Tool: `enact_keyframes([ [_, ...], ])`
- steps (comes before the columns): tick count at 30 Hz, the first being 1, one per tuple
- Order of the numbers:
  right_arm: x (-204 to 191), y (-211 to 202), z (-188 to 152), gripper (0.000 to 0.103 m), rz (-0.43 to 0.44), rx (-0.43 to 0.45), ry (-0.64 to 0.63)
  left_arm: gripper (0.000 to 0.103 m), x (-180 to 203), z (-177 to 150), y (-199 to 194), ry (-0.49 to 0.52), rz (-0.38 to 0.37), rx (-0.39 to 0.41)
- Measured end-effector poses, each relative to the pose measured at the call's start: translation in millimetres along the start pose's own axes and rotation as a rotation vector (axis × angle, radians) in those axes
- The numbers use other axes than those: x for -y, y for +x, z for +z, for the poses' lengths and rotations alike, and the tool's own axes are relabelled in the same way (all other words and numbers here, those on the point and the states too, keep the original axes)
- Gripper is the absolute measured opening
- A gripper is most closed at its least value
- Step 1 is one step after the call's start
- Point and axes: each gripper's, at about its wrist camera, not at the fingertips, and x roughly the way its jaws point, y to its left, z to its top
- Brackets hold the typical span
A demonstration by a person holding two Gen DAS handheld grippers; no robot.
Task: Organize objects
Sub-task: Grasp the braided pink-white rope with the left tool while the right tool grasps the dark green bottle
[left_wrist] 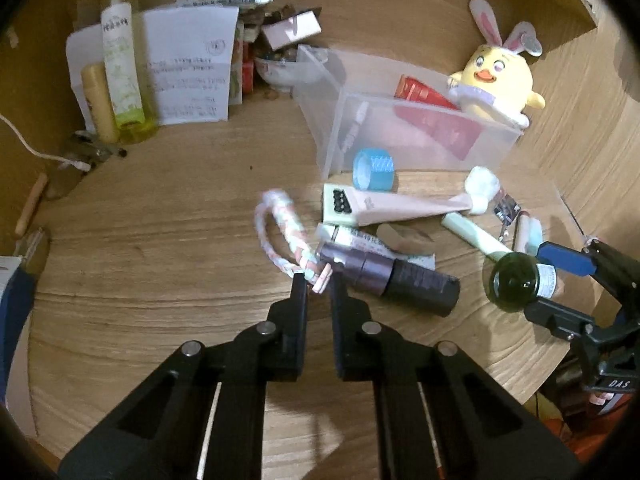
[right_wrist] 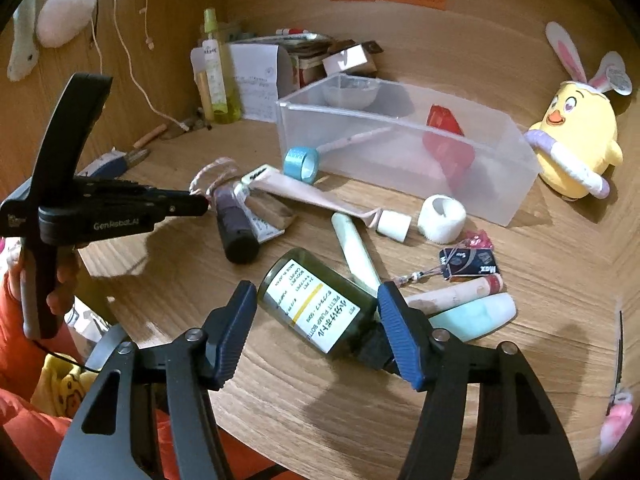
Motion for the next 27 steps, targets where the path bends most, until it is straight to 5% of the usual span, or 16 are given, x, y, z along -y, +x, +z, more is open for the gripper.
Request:
enact_keyframes([
  [3,4,-8,6,0.057,0.003,0.033,0.018,0.01,3,5,-11,0.002,0.006,0.039],
  [5,7,-9,11,0.021,0.006,0.036,0.026,0.01,5,10,-16,0.002,0.005,0.06],
  [6,11,-8,14,0.02,0.023,0.03,0.041,0.01,6,13,-20,0.003,0.003,0.074],
  [15,29,2,19,0.022,0.07,0.006,0.087,0.01,12,38,-29,0.008,0.007,0.152],
  [20,13,-1,18,0.056,0.102,0.032,0.018,0.01,11,48,-29,-0.005,-0.012,0.16],
  [27,-8,34,13,0.057,0.149,-0.044,-0.063,0.01,22,68,-36,0.014,-0.031,0.21],
])
